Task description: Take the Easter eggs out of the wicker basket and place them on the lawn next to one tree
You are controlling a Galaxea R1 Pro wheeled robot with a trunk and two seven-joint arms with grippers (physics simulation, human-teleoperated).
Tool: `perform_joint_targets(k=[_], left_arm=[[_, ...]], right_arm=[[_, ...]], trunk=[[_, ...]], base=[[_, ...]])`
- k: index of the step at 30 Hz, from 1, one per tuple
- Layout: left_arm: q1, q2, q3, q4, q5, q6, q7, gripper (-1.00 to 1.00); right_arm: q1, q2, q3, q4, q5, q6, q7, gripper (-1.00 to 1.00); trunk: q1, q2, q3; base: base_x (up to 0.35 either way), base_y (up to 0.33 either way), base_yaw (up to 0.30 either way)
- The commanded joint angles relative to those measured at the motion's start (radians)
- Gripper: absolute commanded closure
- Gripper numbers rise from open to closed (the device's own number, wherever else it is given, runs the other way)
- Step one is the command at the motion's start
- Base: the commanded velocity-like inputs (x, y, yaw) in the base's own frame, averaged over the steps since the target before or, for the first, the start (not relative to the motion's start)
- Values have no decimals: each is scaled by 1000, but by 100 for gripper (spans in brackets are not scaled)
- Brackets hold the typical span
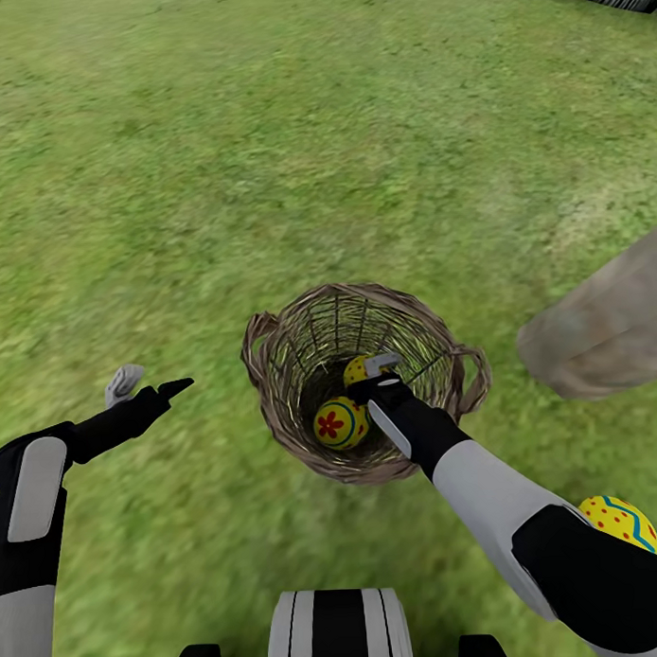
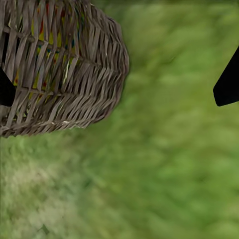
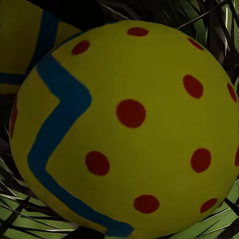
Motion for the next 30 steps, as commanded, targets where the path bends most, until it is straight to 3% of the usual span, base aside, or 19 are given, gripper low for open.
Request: perform_joint_targets(k=[1,30], left_arm=[[-1,0,2,0,-9,5,-10,-100],[-1,0,1,0,-9,5,-9,-100]], right_arm=[[-1,-1,6,-1,-11,3,-10,100],[-1,-1,6,-26,-11,4,-10,100]], trunk=[[0,0,-1],[0,0,-1]], base=[[0,0,0],[0,0,0]])
